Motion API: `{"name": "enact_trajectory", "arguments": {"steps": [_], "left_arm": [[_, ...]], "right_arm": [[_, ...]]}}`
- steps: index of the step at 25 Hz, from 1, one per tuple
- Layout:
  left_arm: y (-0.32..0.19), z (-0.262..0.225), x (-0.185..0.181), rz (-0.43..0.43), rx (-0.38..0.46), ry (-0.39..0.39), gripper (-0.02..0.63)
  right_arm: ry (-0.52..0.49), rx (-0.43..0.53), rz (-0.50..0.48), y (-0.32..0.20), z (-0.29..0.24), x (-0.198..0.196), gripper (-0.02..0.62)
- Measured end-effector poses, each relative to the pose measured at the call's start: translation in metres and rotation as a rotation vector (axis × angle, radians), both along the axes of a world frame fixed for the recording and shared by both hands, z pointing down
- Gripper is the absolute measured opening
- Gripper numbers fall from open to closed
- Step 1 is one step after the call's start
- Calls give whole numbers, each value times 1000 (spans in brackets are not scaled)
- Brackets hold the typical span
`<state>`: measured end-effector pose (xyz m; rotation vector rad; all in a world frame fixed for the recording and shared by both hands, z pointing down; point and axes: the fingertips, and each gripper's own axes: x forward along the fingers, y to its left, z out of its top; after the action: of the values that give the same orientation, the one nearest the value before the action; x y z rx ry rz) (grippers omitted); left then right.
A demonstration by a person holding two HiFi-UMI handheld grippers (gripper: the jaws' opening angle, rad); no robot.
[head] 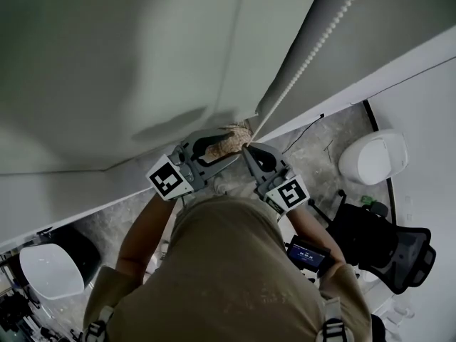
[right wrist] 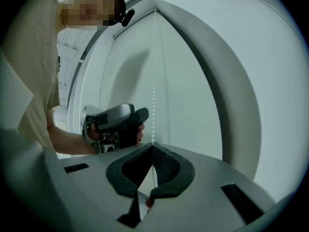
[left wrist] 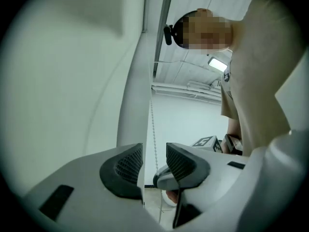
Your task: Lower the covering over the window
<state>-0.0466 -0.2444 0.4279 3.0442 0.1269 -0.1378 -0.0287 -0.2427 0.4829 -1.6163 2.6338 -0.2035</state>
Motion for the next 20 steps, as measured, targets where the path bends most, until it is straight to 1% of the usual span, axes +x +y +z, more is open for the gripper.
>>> {"name": "enact_trajectory", "arguments": {"steps": [1, 3, 5, 7, 8, 9, 10, 11, 12, 13, 15, 19, 20], "left_arm": [[2, -5, 9, 7, 14, -18, 152], [5, -11, 23, -2, -1, -32, 135], [6, -12, 28, -18, -33, -20, 24], [4, -8, 25, -35, -46, 3, 17], [0, -2, 22, -53, -30, -3, 17], [-5, 9, 18, -75, -9, -27, 17], [-10, 24, 15, -94, 11, -62, 17], [-15, 41, 12, -105, 25, -97, 17], [-18, 57, 10, -104, 34, -126, 17], [-17, 71, 8, -94, 36, -145, 17], [-7, 84, 7, -73, 8, -160, 17], [18, 84, 14, -46, 7, -143, 17], [22, 85, 15, -44, 2, -143, 17]], "right_arm": [[-1, 2, -9, 0, -1, -3, 9], [-12, 12, -28, 2, -5, -11, 9], [-16, 6, -33, 4, -4, -13, 9], [15, 7, -30, 6, -3, -7, 9], [37, 16, -27, 8, -4, -4, 9], [46, 31, -19, 10, -7, -1, 11], [39, 49, -6, 13, -12, 2, 32], [25, 67, 11, 14, -19, 4, 84], [15, 82, 27, 14, -26, 6, 109], [15, 92, 35, 13, -31, 6, 109], [29, 98, 21, 6, -40, 1, 109], [54, 87, -5, -2, -43, -4, 106], [64, 79, -9, -3, -41, -4, 93]]}}
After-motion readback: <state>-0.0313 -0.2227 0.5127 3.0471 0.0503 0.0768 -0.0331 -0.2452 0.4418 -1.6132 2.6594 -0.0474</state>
